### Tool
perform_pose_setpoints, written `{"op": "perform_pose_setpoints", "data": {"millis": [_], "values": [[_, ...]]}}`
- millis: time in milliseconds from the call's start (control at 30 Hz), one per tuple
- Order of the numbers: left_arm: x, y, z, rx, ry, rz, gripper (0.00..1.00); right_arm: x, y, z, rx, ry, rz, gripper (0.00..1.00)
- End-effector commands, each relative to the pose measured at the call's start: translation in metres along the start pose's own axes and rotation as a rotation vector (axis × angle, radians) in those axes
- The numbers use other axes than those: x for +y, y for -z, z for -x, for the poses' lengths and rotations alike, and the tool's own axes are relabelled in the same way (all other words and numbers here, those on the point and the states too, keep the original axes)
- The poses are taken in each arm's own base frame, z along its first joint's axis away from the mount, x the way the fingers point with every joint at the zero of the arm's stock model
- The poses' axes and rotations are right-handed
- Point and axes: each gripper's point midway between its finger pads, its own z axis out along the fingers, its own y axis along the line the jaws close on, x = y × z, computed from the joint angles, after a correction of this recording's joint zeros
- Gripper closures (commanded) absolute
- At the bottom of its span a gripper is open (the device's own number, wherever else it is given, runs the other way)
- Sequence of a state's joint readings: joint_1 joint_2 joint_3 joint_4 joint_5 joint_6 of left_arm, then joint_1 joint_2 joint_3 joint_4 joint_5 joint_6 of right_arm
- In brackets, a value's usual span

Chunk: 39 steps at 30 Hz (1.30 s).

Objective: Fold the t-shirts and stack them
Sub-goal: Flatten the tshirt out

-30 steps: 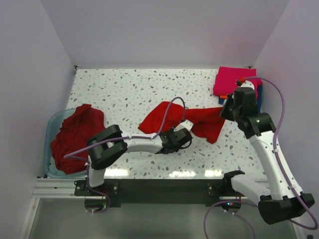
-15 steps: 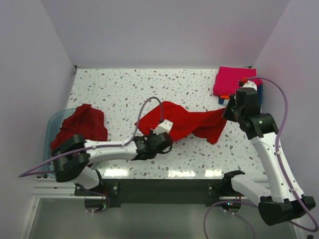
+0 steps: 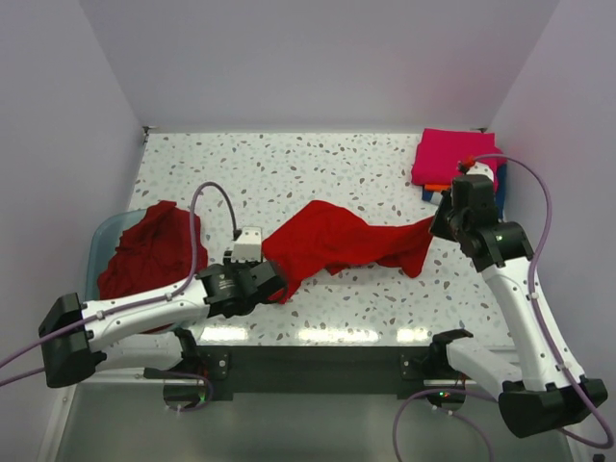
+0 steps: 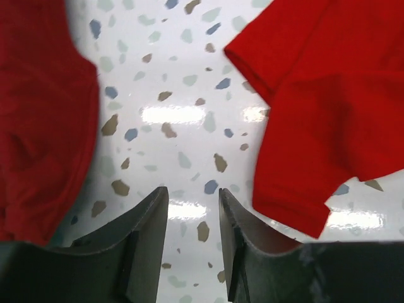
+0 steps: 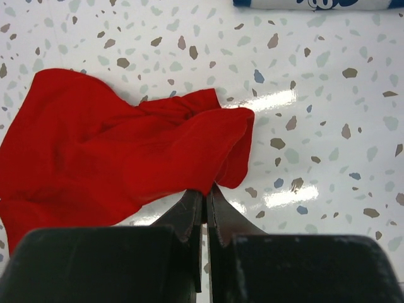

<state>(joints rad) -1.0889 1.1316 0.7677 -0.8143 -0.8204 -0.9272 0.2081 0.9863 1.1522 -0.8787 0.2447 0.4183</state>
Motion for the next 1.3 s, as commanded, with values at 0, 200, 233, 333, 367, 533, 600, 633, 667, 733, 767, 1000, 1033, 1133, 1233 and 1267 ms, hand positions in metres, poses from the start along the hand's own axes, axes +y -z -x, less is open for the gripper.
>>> {"op": "perform_pose_setpoints", "data": {"millis": [0, 200, 233, 333, 367, 533, 600, 633, 667, 733, 767, 1000, 1033, 1133, 1233, 1267], "values": [[0.034, 0.009, 0.001, -0.018, 0.111, 0.117, 0.56, -0.007, 0.005, 0.004, -0.033, 0.011, -0.018, 1.0], [0.007, 0.006, -0.005, 0.022, 0.078, 0.042, 0.55, -0.009, 0.006, 0.001, -0.031, 0.016, -0.019, 1.0], [-0.008, 0.004, -0.005, 0.021, 0.078, 0.0, 0.55, -0.009, 0.006, 0.001, -0.031, 0.016, -0.018, 1.0], [-0.043, 0.006, -0.02, 0.063, 0.067, -0.092, 0.55, -0.008, 0.004, -0.003, -0.023, 0.013, -0.014, 1.0], [-0.056, 0.011, -0.026, 0.079, 0.057, -0.14, 0.55, -0.009, 0.001, -0.007, -0.016, 0.013, -0.017, 1.0], [-0.094, 0.019, -0.032, 0.092, 0.093, -0.228, 0.48, -0.006, -0.004, -0.014, 0.003, 0.013, -0.002, 1.0], [-0.1, 0.016, -0.039, 0.109, 0.081, -0.231, 0.44, -0.004, -0.006, -0.015, 0.004, 0.009, 0.007, 1.0], [-0.104, 0.016, -0.039, 0.108, 0.078, -0.237, 0.41, -0.004, -0.007, -0.017, 0.01, 0.008, 0.009, 1.0], [-0.106, 0.014, -0.04, 0.109, 0.071, -0.229, 0.4, -0.004, -0.007, -0.017, 0.009, 0.007, 0.011, 1.0], [-0.105, 0.007, -0.046, 0.113, 0.035, -0.192, 0.39, -0.003, -0.008, -0.018, 0.012, 0.006, 0.016, 1.0], [-0.105, 0.004, -0.046, 0.106, 0.024, -0.181, 0.39, -0.003, -0.009, -0.018, 0.013, 0.006, 0.016, 1.0], [-0.106, -0.006, -0.049, 0.085, -0.034, -0.146, 0.4, -0.004, -0.01, -0.021, 0.017, 0.007, 0.012, 1.0], [-0.103, -0.007, -0.049, 0.083, -0.041, -0.13, 0.41, -0.004, -0.01, -0.021, 0.014, 0.007, 0.014, 1.0], [-0.099, -0.011, -0.05, 0.071, -0.066, -0.094, 0.42, -0.004, -0.009, -0.021, 0.015, 0.005, 0.015, 1.0], [-0.098, -0.017, -0.055, 0.071, -0.09, -0.072, 0.43, -0.004, -0.008, -0.021, 0.017, 0.005, 0.016, 1.0], [-0.097, -0.02, -0.058, 0.074, -0.106, -0.058, 0.43, -0.005, -0.008, -0.021, 0.015, 0.007, 0.013, 1.0]]}}
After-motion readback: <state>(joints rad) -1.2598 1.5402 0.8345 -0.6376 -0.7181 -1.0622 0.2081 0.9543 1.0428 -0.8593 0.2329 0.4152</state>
